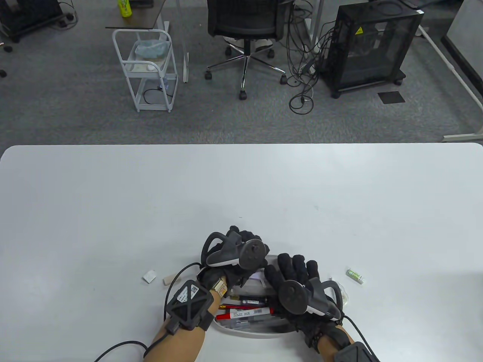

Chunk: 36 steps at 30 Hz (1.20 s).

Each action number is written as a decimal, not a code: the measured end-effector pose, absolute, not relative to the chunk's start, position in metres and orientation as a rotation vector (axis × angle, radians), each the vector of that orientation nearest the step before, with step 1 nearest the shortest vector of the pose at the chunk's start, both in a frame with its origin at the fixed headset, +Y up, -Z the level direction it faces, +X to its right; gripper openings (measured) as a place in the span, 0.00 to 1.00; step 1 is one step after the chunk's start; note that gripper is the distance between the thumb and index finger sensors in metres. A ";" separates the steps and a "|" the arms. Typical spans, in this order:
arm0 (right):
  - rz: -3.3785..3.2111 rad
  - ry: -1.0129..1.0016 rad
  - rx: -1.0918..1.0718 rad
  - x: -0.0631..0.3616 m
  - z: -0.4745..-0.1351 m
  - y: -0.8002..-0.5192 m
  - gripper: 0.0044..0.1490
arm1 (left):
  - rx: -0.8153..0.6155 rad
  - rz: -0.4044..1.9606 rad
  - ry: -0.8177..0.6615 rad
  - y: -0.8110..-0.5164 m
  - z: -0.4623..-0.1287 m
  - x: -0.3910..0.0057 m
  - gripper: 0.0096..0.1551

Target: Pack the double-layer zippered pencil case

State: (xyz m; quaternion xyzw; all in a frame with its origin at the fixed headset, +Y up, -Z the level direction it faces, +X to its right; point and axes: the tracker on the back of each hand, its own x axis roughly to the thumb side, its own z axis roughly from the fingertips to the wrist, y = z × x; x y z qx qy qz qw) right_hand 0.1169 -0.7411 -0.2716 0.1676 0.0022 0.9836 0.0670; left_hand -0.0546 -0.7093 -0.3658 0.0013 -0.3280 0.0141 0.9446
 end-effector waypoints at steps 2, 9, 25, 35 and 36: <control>2.973 -0.074 0.413 0.130 -0.269 -0.730 0.50 | 0.005 -0.052 -0.659 -0.701 -0.364 -0.060 0.47; 3.077 0.113 0.180 0.161 -0.261 -0.710 0.36 | -0.357 -0.276 -0.616 -0.718 -0.358 -0.063 0.69; 3.213 0.527 0.309 0.135 -0.258 -0.747 0.45 | 0.174 -0.512 -0.528 -0.721 -0.339 -0.065 0.63; 3.260 0.532 0.331 0.130 -0.258 -0.748 0.44 | 0.201 -0.355 -0.770 -0.682 -0.279 -0.069 0.32; 3.259 0.542 0.322 0.131 -0.258 -0.748 0.44 | 0.210 -0.394 -0.795 -0.682 -0.271 -0.068 0.33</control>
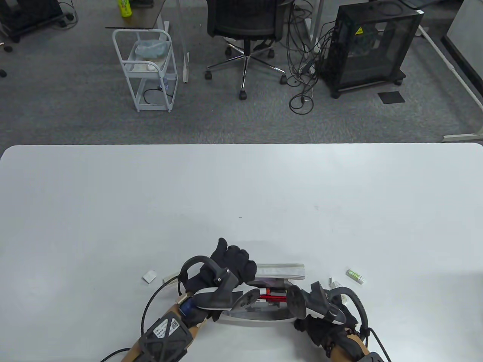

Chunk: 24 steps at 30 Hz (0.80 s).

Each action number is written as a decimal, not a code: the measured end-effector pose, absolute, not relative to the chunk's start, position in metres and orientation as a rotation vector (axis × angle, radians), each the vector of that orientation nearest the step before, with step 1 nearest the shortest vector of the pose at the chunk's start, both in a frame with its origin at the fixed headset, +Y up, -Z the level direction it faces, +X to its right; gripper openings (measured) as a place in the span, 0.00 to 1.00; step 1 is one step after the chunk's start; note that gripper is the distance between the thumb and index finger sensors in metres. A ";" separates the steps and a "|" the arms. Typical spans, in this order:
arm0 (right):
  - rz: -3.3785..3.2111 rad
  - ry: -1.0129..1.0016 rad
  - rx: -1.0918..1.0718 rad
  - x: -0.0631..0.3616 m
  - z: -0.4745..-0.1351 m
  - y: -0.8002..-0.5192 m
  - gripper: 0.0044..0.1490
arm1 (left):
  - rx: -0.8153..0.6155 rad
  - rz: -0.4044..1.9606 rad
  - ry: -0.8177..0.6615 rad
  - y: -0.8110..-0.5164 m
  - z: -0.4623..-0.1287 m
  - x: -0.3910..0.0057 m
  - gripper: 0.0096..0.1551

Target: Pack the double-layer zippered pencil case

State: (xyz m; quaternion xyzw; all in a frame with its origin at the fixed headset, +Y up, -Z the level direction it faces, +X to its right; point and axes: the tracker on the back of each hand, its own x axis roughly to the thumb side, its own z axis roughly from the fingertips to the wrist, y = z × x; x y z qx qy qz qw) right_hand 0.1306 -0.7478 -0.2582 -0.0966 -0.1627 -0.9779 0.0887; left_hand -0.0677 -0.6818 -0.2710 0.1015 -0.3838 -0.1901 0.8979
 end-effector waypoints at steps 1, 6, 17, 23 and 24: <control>-2.911 -0.497 -0.280 0.131 -0.258 -0.747 0.43 | 0.223 -0.433 -0.811 -0.683 -0.265 -0.067 0.35; -2.956 -0.517 -0.204 0.143 -0.261 -0.745 0.39 | 0.238 -0.494 -0.878 -0.703 -0.236 -0.066 0.43; -2.991 -0.399 -0.193 0.150 -0.266 -0.742 0.37 | 0.157 -0.251 -0.791 -0.707 -0.241 -0.069 0.67; -3.031 -0.110 -0.202 0.149 -0.266 -0.742 0.44 | -0.253 -0.277 -0.672 -0.733 -0.266 -0.065 0.77; -3.023 -0.076 -0.206 0.149 -0.266 -0.742 0.46 | -0.268 -0.297 -0.684 -0.738 -0.266 -0.064 0.77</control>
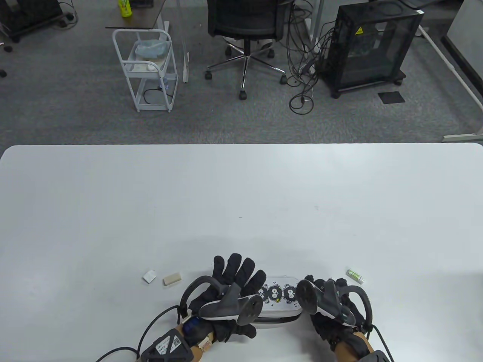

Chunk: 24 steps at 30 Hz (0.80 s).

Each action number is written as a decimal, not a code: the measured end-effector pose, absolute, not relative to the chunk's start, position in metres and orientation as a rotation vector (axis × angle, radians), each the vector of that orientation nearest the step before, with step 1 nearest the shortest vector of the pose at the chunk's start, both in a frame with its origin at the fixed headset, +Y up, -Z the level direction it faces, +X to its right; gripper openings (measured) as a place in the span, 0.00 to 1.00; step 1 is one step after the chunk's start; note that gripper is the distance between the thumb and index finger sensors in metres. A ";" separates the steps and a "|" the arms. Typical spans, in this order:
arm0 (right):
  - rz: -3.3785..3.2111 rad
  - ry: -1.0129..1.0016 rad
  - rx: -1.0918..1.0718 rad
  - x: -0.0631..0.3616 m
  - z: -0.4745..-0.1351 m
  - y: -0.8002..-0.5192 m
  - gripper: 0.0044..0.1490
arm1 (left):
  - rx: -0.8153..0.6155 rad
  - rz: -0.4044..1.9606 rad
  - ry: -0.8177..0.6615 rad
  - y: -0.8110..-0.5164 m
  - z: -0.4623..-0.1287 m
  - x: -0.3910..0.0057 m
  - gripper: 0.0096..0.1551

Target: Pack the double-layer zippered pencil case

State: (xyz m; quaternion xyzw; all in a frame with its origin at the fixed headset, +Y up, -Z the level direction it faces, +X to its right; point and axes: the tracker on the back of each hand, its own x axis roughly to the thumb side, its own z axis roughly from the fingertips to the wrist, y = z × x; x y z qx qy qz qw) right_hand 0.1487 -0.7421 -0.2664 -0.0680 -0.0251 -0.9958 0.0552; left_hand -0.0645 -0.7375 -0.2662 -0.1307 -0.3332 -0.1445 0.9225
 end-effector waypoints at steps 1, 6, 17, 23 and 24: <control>-3.013 -0.042 -0.213 0.148 -0.266 -0.742 0.47 | -0.224 -0.337 -0.699 -0.741 -0.265 -0.063 0.77; -3.000 0.020 -0.356 0.145 -0.266 -0.745 0.50 | 0.026 -0.425 -0.879 -0.743 -0.261 -0.064 0.68; -3.103 -0.339 -1.018 0.119 -0.257 -0.751 0.52 | 0.064 -0.338 -1.064 -0.744 -0.271 -0.083 0.67; -3.130 -0.189 -1.080 0.111 -0.254 -0.744 0.45 | 0.087 -0.305 -1.102 -0.745 -0.269 -0.084 0.68; -3.104 -0.145 -1.084 0.110 -0.253 -0.744 0.44 | 0.090 -0.314 -1.106 -0.745 -0.268 -0.083 0.68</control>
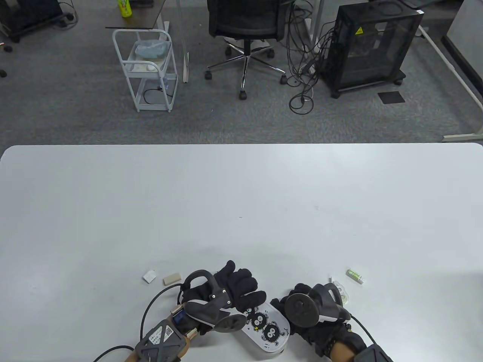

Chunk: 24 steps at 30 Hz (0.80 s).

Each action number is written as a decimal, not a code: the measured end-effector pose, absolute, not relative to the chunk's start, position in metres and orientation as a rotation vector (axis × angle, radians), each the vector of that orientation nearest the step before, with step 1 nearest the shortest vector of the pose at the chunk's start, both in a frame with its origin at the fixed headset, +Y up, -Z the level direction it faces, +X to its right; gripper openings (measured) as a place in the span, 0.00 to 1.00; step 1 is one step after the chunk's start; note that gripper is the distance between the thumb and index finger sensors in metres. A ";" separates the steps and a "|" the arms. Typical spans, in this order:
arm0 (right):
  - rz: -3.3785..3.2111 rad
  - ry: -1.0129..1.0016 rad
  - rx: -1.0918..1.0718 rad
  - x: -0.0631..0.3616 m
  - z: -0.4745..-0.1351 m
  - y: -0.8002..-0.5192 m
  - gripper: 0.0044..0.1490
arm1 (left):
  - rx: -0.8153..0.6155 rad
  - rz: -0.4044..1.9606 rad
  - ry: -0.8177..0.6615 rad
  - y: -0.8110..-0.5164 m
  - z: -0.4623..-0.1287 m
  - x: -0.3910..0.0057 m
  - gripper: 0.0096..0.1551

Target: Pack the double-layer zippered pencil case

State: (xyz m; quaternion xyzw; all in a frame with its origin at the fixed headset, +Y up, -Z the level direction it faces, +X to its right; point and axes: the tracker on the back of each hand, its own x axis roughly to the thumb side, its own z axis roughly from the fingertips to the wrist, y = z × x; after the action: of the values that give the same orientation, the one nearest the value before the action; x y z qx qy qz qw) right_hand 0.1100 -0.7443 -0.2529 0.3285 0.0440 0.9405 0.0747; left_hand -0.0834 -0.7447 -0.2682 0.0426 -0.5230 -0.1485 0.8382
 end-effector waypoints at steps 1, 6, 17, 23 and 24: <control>2.847 0.106 1.004 0.109 -0.252 -0.744 0.41 | 0.092 -0.317 -1.108 -0.745 -0.268 -0.083 0.68; 3.026 0.100 1.021 0.107 -0.251 -0.747 0.32 | 0.083 -0.320 -1.077 -0.744 -0.267 -0.084 0.66; 3.037 0.042 0.816 0.131 -0.258 -0.739 0.28 | 0.019 -0.221 -0.957 -0.737 -0.283 -0.096 0.65; 2.980 0.156 0.902 0.120 -0.258 -0.747 0.44 | 0.071 -0.225 -1.053 -0.742 -0.276 -0.096 0.64; 2.959 0.151 0.924 0.118 -0.258 -0.748 0.44 | 0.071 -0.221 -1.066 -0.743 -0.276 -0.095 0.65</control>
State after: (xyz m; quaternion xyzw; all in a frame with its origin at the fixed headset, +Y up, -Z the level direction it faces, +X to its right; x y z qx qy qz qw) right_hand 0.1177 -0.7482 -0.2584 0.2975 0.0486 0.9533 0.0192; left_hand -0.0948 -0.7429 -0.2761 0.0337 -0.5069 -0.1050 0.8549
